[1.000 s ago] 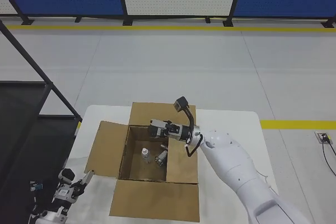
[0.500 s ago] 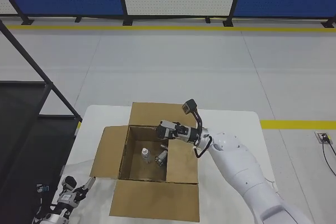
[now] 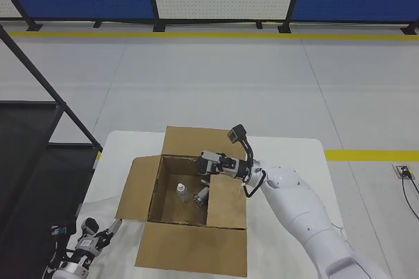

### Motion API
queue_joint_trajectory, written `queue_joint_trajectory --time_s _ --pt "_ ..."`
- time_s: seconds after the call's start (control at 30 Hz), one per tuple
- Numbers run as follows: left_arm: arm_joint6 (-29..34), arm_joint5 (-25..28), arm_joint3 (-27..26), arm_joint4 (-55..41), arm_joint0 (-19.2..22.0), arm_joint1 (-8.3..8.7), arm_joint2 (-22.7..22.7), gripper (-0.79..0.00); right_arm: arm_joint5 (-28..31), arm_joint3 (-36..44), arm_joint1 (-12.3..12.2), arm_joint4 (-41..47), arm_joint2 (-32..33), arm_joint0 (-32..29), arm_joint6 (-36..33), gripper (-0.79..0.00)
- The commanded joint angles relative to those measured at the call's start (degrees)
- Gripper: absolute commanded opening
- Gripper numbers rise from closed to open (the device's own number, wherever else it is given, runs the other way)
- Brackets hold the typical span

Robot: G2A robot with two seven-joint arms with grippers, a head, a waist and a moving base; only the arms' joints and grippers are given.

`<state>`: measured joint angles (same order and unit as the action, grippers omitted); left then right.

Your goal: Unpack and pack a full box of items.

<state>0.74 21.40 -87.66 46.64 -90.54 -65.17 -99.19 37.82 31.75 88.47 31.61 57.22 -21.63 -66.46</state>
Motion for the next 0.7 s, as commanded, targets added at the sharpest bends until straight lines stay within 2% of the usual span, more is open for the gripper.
queue_joint_trajectory --time_s 0.0,0.3,0.67 --pt "-0.30 0.24 -0.21 -0.17 -0.04 -0.01 -0.09 0.000 0.32 0.90 -0.15 -0.42 0.04 -0.33 0.31 0.000" --pt "-2.27 0.99 -2.39 -1.06 -1.39 -0.08 -1.07 0.000 1.38 6.16 -1.64 -0.96 1.24 -2.99 1.37 0.000" --pt "-7.90 2.11 -11.73 -2.09 -7.00 -0.34 -4.01 0.000 1.03 9.45 -3.55 -0.69 2.84 -5.12 1.02 0.000"
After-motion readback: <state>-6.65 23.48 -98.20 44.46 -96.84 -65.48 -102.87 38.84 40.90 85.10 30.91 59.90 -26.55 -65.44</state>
